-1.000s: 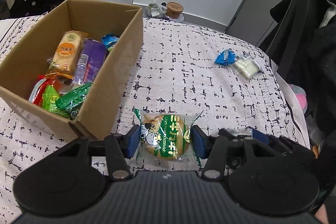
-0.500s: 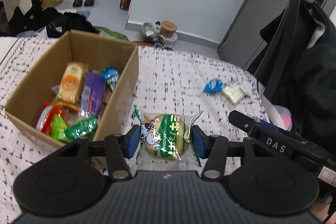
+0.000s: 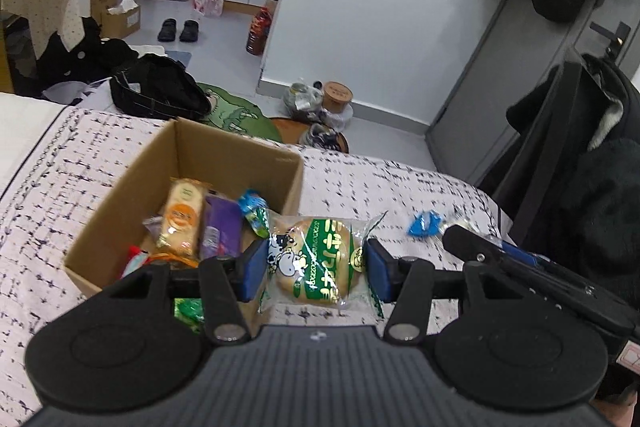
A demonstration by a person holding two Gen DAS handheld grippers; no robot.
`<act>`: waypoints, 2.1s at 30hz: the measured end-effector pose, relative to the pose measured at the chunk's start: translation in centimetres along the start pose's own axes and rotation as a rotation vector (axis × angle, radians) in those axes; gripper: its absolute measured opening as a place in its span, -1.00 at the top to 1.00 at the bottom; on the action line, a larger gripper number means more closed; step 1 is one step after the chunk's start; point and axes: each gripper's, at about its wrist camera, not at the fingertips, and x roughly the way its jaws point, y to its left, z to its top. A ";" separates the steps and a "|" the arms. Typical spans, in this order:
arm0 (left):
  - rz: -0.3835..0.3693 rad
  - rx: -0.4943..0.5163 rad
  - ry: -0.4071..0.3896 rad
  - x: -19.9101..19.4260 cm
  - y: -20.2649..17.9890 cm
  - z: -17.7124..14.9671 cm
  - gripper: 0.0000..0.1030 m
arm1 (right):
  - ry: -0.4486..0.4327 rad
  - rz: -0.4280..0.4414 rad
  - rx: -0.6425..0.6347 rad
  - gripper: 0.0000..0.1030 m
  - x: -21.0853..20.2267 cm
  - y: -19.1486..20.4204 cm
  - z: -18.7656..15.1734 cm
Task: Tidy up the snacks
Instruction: 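Carry both snacks over the cardboard box and open both tools to drop them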
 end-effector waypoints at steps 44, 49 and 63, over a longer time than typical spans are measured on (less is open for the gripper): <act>0.255 -0.112 -0.022 -1.3 9.8 3.0 -0.45 | 0.063 0.288 -0.070 -0.35 8.4 6.7 1.5; 0.258 -0.119 -0.024 -1.5 9.9 2.9 -0.46 | 0.038 0.255 -0.025 -0.50 6.9 4.7 1.6; 0.188 -0.070 -0.001 0.5 6.8 1.9 -0.54 | 0.052 0.140 0.022 -0.66 4.8 0.8 0.3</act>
